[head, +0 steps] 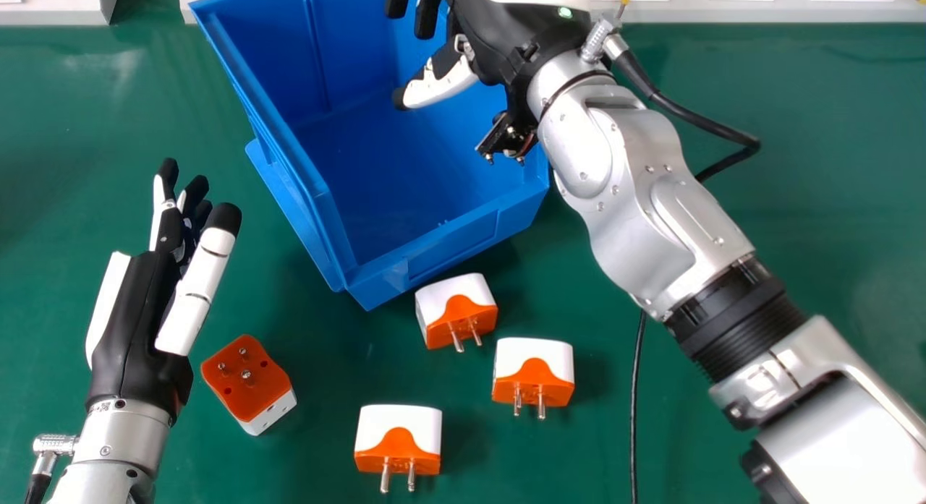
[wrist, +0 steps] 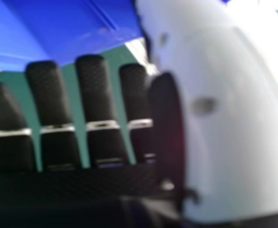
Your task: Pick all objects and put in blue box
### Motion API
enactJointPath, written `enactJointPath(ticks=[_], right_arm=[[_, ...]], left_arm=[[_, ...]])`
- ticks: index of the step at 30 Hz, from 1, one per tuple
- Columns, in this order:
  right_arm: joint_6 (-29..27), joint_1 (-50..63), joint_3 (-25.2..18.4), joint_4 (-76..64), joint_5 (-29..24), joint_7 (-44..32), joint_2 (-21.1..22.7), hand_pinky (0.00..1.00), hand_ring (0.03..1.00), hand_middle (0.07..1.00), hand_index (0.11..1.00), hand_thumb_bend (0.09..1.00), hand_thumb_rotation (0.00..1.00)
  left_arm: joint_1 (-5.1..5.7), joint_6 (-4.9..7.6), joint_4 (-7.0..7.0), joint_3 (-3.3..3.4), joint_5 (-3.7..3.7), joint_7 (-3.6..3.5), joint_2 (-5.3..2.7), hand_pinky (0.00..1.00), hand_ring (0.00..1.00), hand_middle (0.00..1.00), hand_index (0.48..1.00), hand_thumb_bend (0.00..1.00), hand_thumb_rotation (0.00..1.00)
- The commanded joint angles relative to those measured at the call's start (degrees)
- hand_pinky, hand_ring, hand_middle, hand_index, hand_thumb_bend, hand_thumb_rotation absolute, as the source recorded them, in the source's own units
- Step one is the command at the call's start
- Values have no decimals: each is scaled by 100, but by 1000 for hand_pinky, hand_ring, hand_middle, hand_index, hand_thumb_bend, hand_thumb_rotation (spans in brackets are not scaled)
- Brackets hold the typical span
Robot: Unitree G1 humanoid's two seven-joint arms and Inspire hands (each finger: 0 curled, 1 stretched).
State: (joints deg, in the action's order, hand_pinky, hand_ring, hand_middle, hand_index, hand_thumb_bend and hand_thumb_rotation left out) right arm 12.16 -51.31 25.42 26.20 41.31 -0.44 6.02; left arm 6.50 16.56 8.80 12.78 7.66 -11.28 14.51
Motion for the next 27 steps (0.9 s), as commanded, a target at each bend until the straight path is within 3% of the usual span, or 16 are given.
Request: enactJointPath(ticks=[1,6,9,19,21,23,27], right_arm=[[46,63,-49,-238,28,19,65,266,398,490,560,482,0],[1,341,-143,-563,-35,74,169,277,405,496,545,485,0],[-10,539,-210,-861,-76,48,236,215,395,498,522,495,0],[-30,2649,-552,-3483,-92,-38,632,163,362,483,527,500,0],[-102,3058,-591,-3854,-81,7,670,174,360,484,535,500,0],[-278,3453,-662,-4092,-119,86,728,280,439,493,513,509,0],[-755,4295,-832,-4438,-264,316,831,366,513,558,541,557,35]], left_arm=[[1,25,-134,28,-18,7,25,1000,1000,1000,1000,641,840],[6,38,-143,32,-27,14,27,1000,1000,1000,1000,642,841],[2,46,-141,26,-43,22,26,1000,1000,1000,1000,644,842],[19,-21,-182,22,-53,45,14,1000,1000,1000,1000,637,840],[14,-17,-168,22,-50,39,17,1000,1000,1000,1000,635,839],[15,-9,-163,24,-49,35,18,1000,1000,1000,1000,637,838],[40,-8,-176,23,-45,27,12,1000,1000,1000,1000,641,838]])
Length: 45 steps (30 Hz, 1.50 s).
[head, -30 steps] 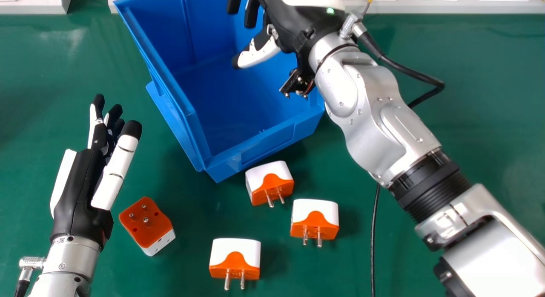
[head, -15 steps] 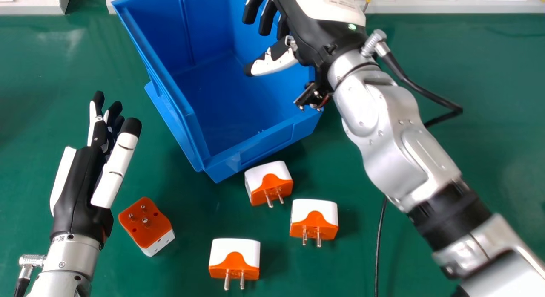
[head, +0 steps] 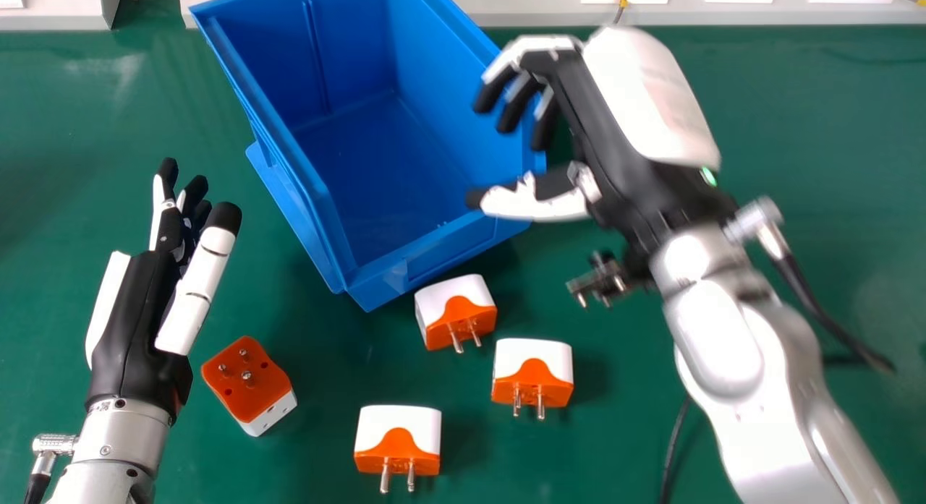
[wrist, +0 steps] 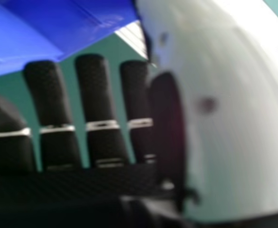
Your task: Pick all objects and put in blue box
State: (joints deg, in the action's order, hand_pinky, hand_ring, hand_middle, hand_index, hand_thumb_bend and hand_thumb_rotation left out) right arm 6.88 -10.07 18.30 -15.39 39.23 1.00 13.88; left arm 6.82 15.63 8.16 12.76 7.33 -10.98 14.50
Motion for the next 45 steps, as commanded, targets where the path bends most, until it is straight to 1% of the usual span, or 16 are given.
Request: enactJointPath(ticks=[1,2,4,5,6,8,10,11,14,16,19,22,27,35,42,45], right_arm=[[-328,362,-143,-346,-67,220,64,412,558,597,575,598,48],[-417,545,-159,-410,-69,257,81,470,613,647,618,632,72],[-549,856,-192,-513,-69,293,113,470,613,647,618,632,72],[-600,1002,-210,-559,-68,300,132,531,666,695,661,659,98],[-649,1157,-234,-597,-71,310,156,531,666,695,661,659,98],[-751,1456,-271,-651,-37,352,197,672,783,801,764,700,160],[-867,1697,-293,-635,45,439,241,779,861,873,841,731,212],[-917,1786,-302,-621,82,483,263,779,861,873,841,731,212],[-1025,1939,-326,-580,169,568,295,904,944,948,926,783,299],[-1065,2088,-332,-539,284,626,336,939,964,967,948,800,326],[-1040,2288,-328,-523,411,623,359,961,977,979,967,819,353],[-878,2479,-288,-572,474,436,321,988,993,994,989,856,398],[-707,2560,-245,-599,500,241,258,998,999,999,998,878,422],[-407,2425,21,-136,904,42,270,1000,1000,1000,999,871,415],[-267,2159,174,247,1008,-354,396,1000,1000,1000,992,836,384],[-240,1993,247,439,1040,-430,453,1000,1000,1000,994,825,376]], left_arm=[[15,84,-119,23,-10,-6,8,1000,1000,1000,1000,643,839],[18,82,-120,22,-1,-12,5,1000,1000,1000,1000,646,840],[33,80,-143,23,16,-22,-1,1000,1000,1000,1000,646,840],[39,84,-146,25,24,-29,-3,1000,1000,1000,1000,648,840],[41,89,-143,28,31,-35,-5,1000,1000,1000,1000,648,840],[49,96,-132,39,55,-51,-11,1000,1000,1000,1000,653,839],[51,94,-128,45,76,-61,-19,1000,1000,1000,1000,658,835],[61,93,-143,44,81,-63,-25,1000,1000,1000,1000,658,835],[85,101,-166,37,84,-64,-26,1000,1000,1000,1000,660,826],[91,98,-184,39,89,-64,-21,1000,1000,1000,1000,661,824],[111,113,-190,43,81,-63,-16,1000,1000,1000,1000,660,822],[113,133,-182,43,60,-49,-16,1000,1000,1000,1000,678,830],[116,146,-191,33,42,-38,-16,1000,1000,1000,1000,678,834],[98,151,-178,28,31,-28,-12,1000,1000,1000,1000,665,832],[88,125,-180,25,49,-24,-24,1000,1000,1000,1000,655,829],[89,101,-202,31,60,-22,-20,1000,1000,1000,1000,649,828]])
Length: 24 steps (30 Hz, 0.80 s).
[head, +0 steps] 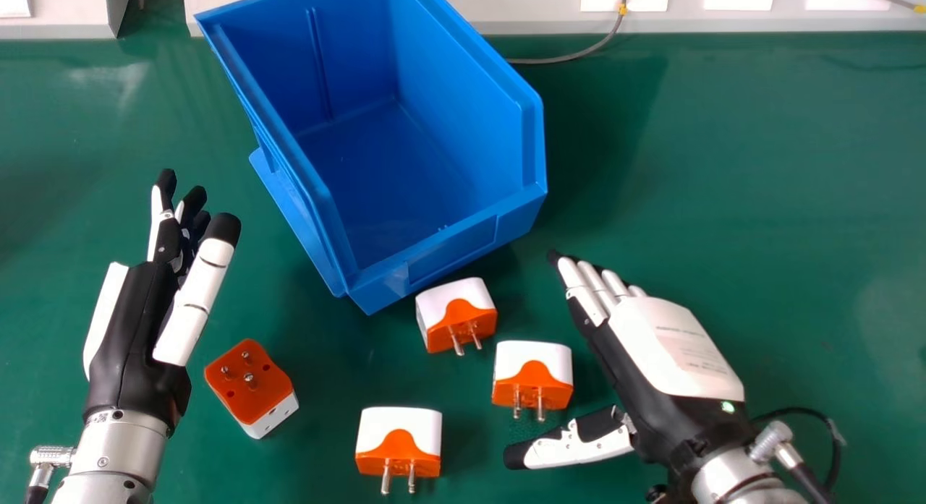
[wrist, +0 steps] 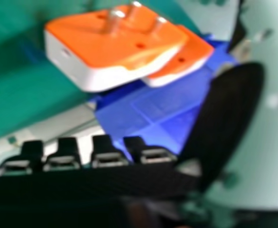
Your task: Pick all objects and put in blue box
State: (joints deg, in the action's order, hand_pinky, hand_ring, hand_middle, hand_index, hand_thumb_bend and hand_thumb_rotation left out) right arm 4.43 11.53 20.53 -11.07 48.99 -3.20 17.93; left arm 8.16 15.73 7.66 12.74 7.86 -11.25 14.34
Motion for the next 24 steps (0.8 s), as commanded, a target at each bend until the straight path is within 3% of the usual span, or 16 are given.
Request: enactJointPath(ticks=[1,24], right_arm=[[1,-209,35,57,69,-27,60,1000,1000,1000,995,824,373],[75,-1237,383,1056,180,-243,129,975,981,972,934,785,301]], left_arm=[[-45,83,-157,35,14,5,-4,1000,1000,1000,1000,648,827],[-41,17,-268,28,-26,46,8,1000,1000,1000,1000,638,825]])
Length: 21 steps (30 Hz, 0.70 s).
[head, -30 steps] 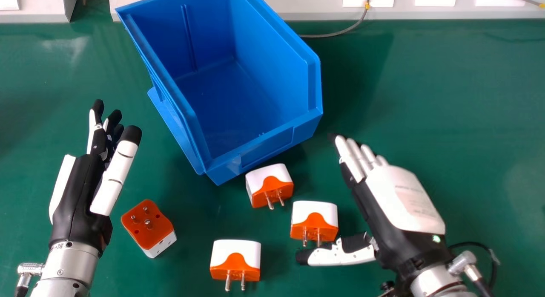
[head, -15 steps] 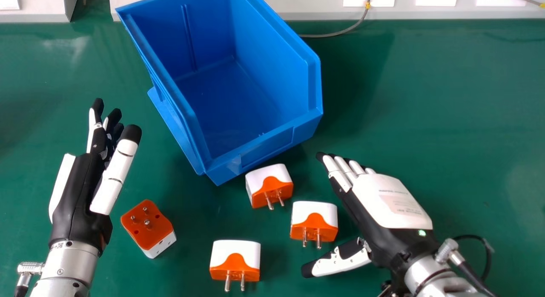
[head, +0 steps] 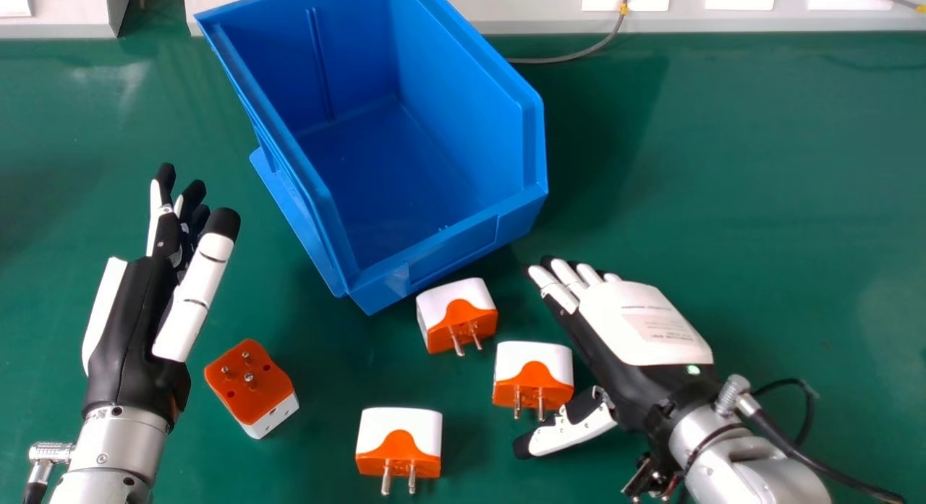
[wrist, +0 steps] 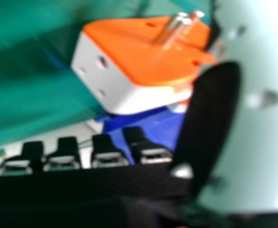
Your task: Pick all objects and put in blue box
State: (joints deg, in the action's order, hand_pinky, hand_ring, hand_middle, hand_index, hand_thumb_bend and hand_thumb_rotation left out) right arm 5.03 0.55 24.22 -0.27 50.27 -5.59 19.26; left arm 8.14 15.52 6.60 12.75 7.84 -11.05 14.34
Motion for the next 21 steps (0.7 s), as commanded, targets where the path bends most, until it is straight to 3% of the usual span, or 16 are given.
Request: enactJointPath(ticks=[1,11,21], right_arm=[[49,-199,63,24,100,-38,-1,966,974,964,926,783,296],[816,-509,484,-142,653,-886,-1,833,866,848,802,769,249],[1199,-687,599,-191,840,-1302,-91,793,827,805,715,748,214]], left_arm=[[-29,23,-196,25,-28,32,7,1000,1000,1000,1000,636,825],[12,-109,-367,38,12,44,-2,1000,1000,1000,1000,637,822],[-17,-46,-309,71,32,3,18,1000,1000,1000,1000,627,818]])
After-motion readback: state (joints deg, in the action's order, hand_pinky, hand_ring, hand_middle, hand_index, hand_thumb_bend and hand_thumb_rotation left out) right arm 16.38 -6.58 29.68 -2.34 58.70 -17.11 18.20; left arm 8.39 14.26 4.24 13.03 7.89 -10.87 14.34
